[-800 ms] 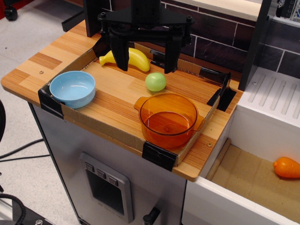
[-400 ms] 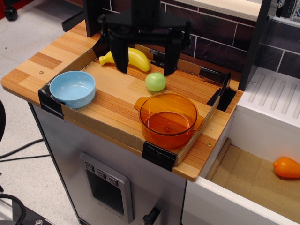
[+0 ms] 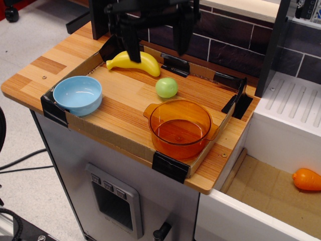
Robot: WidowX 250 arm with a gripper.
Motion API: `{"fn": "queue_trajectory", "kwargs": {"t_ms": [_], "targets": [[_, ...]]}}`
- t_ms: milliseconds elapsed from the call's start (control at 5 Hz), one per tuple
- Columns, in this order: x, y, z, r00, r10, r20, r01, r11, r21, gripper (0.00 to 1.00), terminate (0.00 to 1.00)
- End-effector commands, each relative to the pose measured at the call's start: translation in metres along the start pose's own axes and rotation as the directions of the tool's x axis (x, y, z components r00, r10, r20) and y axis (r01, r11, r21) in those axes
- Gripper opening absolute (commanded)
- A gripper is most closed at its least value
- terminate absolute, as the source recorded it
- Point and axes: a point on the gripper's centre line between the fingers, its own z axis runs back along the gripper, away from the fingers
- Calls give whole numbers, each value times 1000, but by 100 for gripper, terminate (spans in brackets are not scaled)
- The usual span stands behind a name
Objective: Put pear in bowl
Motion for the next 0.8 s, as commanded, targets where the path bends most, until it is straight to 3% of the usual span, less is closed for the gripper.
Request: {"fn": "queue_trajectory", "kwargs": {"t_ms": [0,400,600], "targets": [[41,-5,14,906,407,116,-396,912,-102,100,0],[60,-13,-5,894,439,94,-437,899,-34,100,0],[66,-15,-22,921,389,1,-389,921,2,100,0]]}}
